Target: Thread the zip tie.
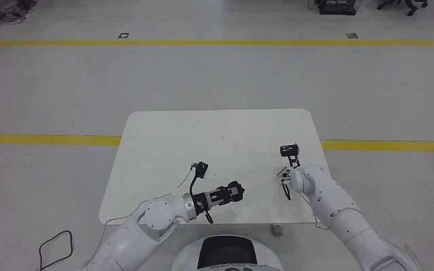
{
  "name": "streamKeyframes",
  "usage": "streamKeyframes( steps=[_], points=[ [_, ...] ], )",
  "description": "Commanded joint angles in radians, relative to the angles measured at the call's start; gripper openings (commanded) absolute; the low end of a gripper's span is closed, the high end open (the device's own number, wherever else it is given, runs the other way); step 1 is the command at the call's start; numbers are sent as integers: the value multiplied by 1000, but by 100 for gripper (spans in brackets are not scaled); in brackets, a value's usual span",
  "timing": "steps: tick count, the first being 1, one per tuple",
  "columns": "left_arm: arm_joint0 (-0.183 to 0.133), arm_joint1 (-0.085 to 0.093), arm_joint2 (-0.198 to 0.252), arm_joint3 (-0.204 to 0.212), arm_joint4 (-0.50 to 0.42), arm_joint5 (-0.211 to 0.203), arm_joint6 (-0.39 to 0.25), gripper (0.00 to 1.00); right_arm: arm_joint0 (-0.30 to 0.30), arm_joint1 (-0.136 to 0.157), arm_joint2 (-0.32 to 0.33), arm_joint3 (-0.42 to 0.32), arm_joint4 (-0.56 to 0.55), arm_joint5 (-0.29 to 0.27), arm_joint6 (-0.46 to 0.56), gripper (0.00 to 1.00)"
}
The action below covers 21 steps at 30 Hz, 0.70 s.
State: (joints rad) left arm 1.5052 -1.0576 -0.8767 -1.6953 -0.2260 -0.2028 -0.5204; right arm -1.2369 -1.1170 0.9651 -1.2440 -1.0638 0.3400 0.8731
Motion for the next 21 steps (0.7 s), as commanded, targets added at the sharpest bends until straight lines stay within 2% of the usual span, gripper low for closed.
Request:
streamKeyframes(
  steps=[1,16,18,19,21],
  points=[
    [0,0,0,0,0,0,0,0,1,-4,1,6,-4,0,-1,23],
    [0,0,0,0,0,0,0,0,11,-34,10,60,-27,0,0,20],
    [0,0,0,0,0,0,0,0,13,-38,12,65,-26,0,-1,16],
    [0,0,0,0,0,0,0,0,13,-39,14,67,-26,0,-3,8],
    [0,0,0,0,0,0,0,0,13,-42,19,69,-29,0,-5,0]
  ],
)
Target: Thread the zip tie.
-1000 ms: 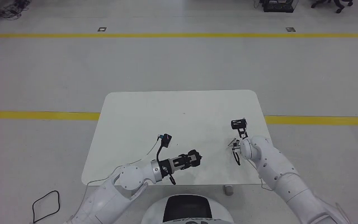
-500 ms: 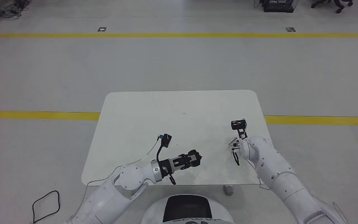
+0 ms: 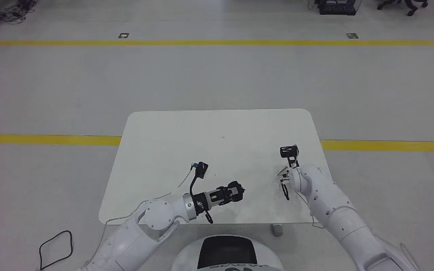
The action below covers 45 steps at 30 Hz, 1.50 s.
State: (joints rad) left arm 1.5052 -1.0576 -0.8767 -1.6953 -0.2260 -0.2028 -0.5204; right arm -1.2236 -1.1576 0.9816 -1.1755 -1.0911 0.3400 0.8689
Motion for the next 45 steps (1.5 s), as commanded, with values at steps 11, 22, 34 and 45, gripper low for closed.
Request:
streamKeyframes(
  steps=[11,22,34,45],
  points=[
    [0,0,0,0,0,0,0,0,-44,4,65,-93,-49,0,18,0],
    [0,0,0,0,0,0,0,0,-271,60,359,-427,121,-181,17,0],
    [0,0,0,0,0,0,0,0,-427,88,592,-505,487,-524,-13,0],
    [0,0,0,0,0,0,0,0,-445,82,591,-519,618,-591,-78,0]
  ],
)
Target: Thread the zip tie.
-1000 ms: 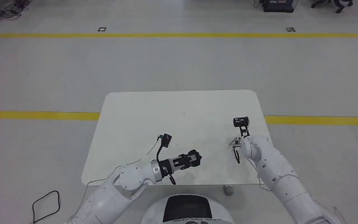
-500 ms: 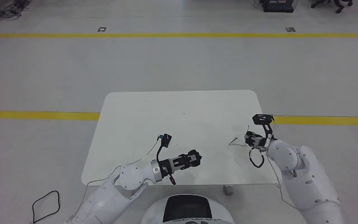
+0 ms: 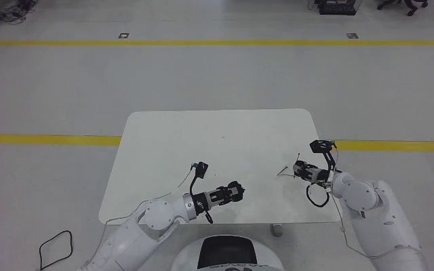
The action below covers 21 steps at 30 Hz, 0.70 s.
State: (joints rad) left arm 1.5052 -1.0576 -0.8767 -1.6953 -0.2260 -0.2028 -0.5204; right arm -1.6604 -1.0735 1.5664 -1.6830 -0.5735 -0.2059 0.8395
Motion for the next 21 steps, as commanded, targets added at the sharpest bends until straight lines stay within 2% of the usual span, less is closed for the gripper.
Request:
streamKeyframes(
  steps=[1,2,5,12,14,21],
  points=[
    [0,0,0,0,0,0,0,0,-28,-5,19,-21,127,-93,-126,0],
    [0,0,0,0,0,0,0,0,-66,-6,16,-32,136,-134,-185,0],
    [0,0,0,0,0,0,0,0,-157,-11,-2,-80,206,-134,-332,0],
    [0,0,0,0,0,0,0,0,-300,6,-48,-206,219,-134,-461,0],
    [0,0,0,0,0,0,0,0,-322,13,-58,-230,211,-134,-480,0],
    [0,0,0,0,0,0,0,0,-322,13,-58,-230,211,-134,-480,0]
  ],
)
